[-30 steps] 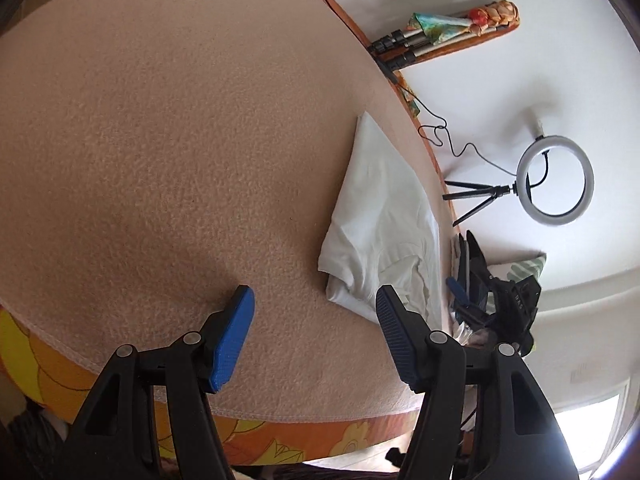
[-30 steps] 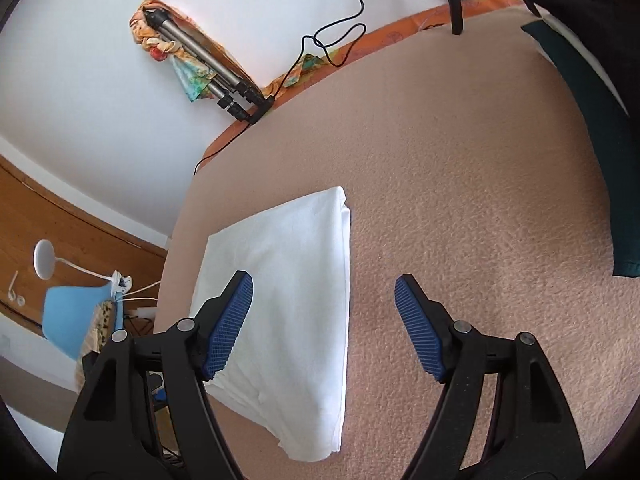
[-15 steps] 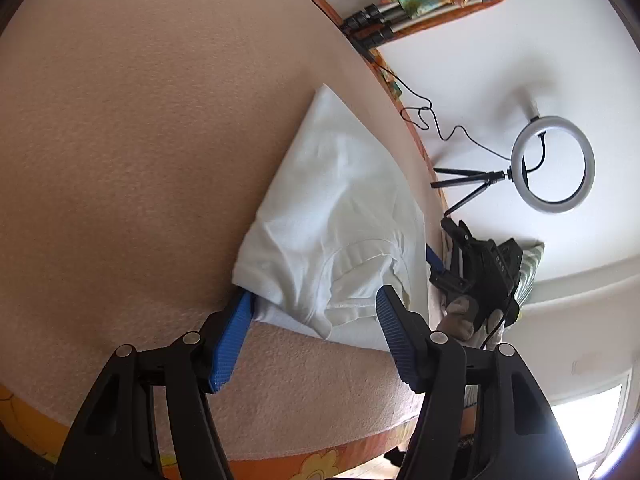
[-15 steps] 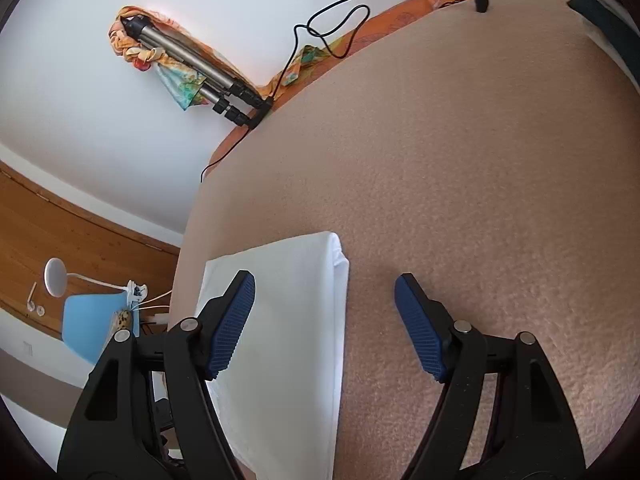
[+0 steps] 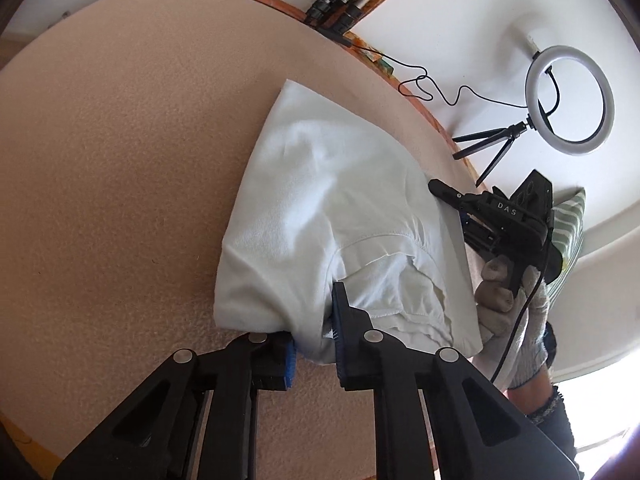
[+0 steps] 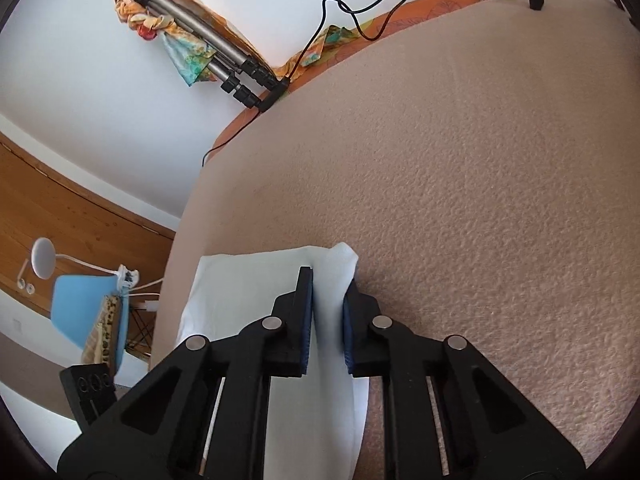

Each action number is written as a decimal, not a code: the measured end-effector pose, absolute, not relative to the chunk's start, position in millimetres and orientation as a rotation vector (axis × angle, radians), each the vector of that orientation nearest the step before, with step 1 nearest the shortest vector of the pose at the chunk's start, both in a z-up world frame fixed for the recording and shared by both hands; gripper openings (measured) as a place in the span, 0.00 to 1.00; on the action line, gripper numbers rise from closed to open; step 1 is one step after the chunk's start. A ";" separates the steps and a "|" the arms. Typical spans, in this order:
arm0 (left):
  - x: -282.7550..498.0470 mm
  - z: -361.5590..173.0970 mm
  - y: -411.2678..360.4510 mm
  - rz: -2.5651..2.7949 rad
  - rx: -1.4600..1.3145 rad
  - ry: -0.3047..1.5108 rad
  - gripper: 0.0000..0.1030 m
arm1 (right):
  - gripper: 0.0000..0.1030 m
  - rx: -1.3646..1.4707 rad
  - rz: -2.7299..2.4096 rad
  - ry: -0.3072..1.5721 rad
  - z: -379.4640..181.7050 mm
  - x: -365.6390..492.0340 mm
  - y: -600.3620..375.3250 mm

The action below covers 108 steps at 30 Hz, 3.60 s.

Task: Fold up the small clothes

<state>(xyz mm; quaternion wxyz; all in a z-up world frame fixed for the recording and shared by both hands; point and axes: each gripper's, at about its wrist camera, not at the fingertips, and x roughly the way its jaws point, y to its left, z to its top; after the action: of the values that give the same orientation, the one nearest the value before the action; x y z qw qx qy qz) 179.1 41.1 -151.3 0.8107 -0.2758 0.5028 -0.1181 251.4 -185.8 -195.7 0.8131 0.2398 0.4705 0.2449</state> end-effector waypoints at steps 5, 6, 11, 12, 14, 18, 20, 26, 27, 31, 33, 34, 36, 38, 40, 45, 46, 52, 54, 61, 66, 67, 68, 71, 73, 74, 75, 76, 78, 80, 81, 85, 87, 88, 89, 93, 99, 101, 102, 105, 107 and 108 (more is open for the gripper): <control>170.2 -136.7 35.7 -0.248 -0.509 1.018 0.11 | 0.11 0.412 0.472 0.958 -164.8 237.7 -174.9; 168.2 -131.8 35.0 -0.254 -0.490 0.997 0.11 | 0.11 0.396 0.464 0.947 -157.8 234.2 -172.7; 160.7 -112.8 30.6 -0.283 -0.441 0.936 0.11 | 0.10 0.352 0.439 0.907 -122.8 217.9 -162.2; 159.0 -109.1 29.0 -0.286 -0.427 0.922 0.11 | 0.10 0.336 0.439 0.889 -114.3 213.6 -160.4; 155.5 -102.1 26.4 -0.303 -0.430 0.904 0.11 | 0.10 0.311 0.425 0.864 -97.3 204.9 -158.9; 146.9 -80.6 15.3 -0.351 -0.400 0.843 0.11 | 0.10 0.291 0.413 0.814 -61.9 187.4 -167.2; 142.1 -69.8 8.2 -0.369 -0.372 0.812 0.11 | 0.10 0.286 0.401 0.792 -44.9 177.6 -175.7; 139.0 -45.3 -31.0 -0.460 -0.327 0.765 0.11 | 0.10 0.267 0.336 0.724 -1.5 147.2 -213.2; 138.9 -41.5 -39.7 -0.475 -0.318 0.755 0.11 | 0.10 0.267 0.329 0.712 4.4 142.6 -221.2; 138.8 -30.6 -74.7 -0.541 -0.292 0.726 0.11 | 0.10 0.269 0.287 0.685 22.0 128.5 -256.5; 140.7 -26.7 -90.9 -0.571 -0.292 0.718 0.11 | 0.10 0.263 0.265 0.673 28.7 123.3 -273.1; 142.8 -25.6 -98.6 -0.579 -0.296 0.715 0.11 | 0.10 0.261 0.256 0.666 31.9 120.3 -281.6; 147.3 -23.5 -114.9 -0.604 -0.293 0.712 0.11 | 0.10 0.260 0.237 0.656 37.5 116.4 -298.8; 151.8 -21.7 -130.1 -0.626 -0.292 0.714 0.11 | 0.10 0.259 0.214 0.649 41.3 112.7 -316.5; 157.0 -19.0 -148.5 -0.648 -0.276 0.712 0.11 | 0.10 0.250 0.187 0.647 44.1 110.7 -334.0; 171.5 -13.5 -201.3 -0.704 -0.225 0.695 0.11 | 0.10 0.211 0.109 0.639 50.8 112.0 -377.9; 176.4 -13.2 -212.2 -0.713 -0.217 0.693 0.11 | 0.10 0.210 0.098 0.636 52.6 114.3 -388.3; 204.0 -13.1 -276.0 -0.758 -0.173 0.666 0.11 | 0.10 0.168 0.003 0.613 66.6 141.2 -443.4; 212.7 -15.7 -294.5 -0.775 -0.166 0.662 0.11 | 0.10 0.150 -0.013 0.609 67.3 153.4 -458.8; 250.1 -35.7 -345.2 -0.781 -0.112 0.648 0.11 | 0.10 0.156 -0.055 0.611 38.7 207.9 -513.4; 270.1 -56.3 -366.5 -0.788 -0.104 0.684 0.11 | 0.10 0.155 -0.075 0.646 7.5 243.5 -542.3; 273.2 -61.2 -370.1 -0.790 -0.109 0.705 0.11 | 0.10 0.155 -0.075 0.648 1.2 249.3 -547.3; 273.8 -65.5 -373.6 -0.788 -0.098 0.711 0.11 | 0.10 0.161 -0.080 0.653 -5.1 255.0 -551.5; 269.9 -77.3 -383.3 -0.767 -0.028 0.707 0.11 | 0.10 0.159 -0.086 0.668 -28.0 270.3 -560.4; 269.3 -83.5 -384.7 -0.764 -0.011 0.725 0.11 | 0.10 0.153 -0.104 0.697 -44.7 279.8 -565.5; 268.2 -84.9 -382.8 -0.769 -0.007 0.722 0.11 | 0.10 0.161 -0.111 0.719 -52.9 285.0 -569.5; 266.7 -85.8 -382.8 -0.764 0.012 0.717 0.11 | 0.11 0.161 -0.120 0.742 -60.2 289.5 -572.4; 265.6 -86.4 -382.7 -0.760 0.026 0.718 0.11 | 0.11 0.156 -0.139 0.753 -65.9 292.8 -574.9; 266.9 -85.7 -383.2 -0.769 0.026 0.728 0.13 | 0.14 0.146 -0.187 0.765 -73.3 296.5 -579.5; 263.7 -84.6 -381.6 -0.769 0.024 0.732 0.16 | 0.18 0.164 -0.230 0.775 -79.0 296.9 -585.8; 264.1 -84.8 -383.1 -0.772 0.032 0.739 0.18 | 0.18 0.146 -0.259 0.788 -81.8 297.7 -586.6; 261.8 -89.5 -384.3 -0.745 0.081 0.767 0.29 | 0.39 0.090 -0.333 0.823 -87.4 293.9 -591.8; 258.8 -88.9 -382.7 -0.743 0.094 0.773 0.41 | 0.45 0.094 -0.376 0.837 -87.8 288.0 -597.9; 258.1 -88.0 -381.1 -0.739 0.093 0.779 0.41 | 0.45 0.085 -0.406 0.848 -88.6 284.6 -600.2; 255.6 -85.9 -378.7 -0.741 0.087 0.780 0.41 | 0.45 0.080 -0.425 0.857 -87.6 279.7 -601.2; 243.3 -73.7 -372.8 -0.724 0.128 0.762 0.60 | 0.46 0.111 -0.434 0.824 -72.9 252.2 -599.5; 217.5 -45.1 -352.8 -0.720 0.116 0.717 0.68 | 0.55 0.135 -0.417 0.761 -36.6 208.2 -579.6; 206.6 -34.9 -345.9 -0.722 0.111 0.705 0.70 | 0.56 0.128 -0.416 0.747 -24.3 196.0 -567.6; 201.1 -29.6 -342.4 -0.721 0.110 0.700 0.70 | 0.57 0.123 -0.415 0.740 -18.2 189.8 -560.9; 184.9 -14.3 -330.5 -0.712 0.110 0.682 0.70 | 0.61 0.111 -0.403 0.722 -1.4 172.5 -542.0; 174.0 -3.5 -321.4 -0.703 0.105 0.671 0.70 | 0.70 0.102 -0.406 0.698 10.2 159.3 -527.5; 168.6 1.7 -317.0 -0.699 0.103 0.669 0.70 | 0.70 0.101 -0.403 0.686 15.1 153.3 -520.8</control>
<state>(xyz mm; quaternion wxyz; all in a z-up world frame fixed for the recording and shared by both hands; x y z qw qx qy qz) 168.6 -317.0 1.7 0.8840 0.0497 0.3213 -0.3359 153.3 -520.8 15.1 0.9206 0.0490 0.3341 -0.1963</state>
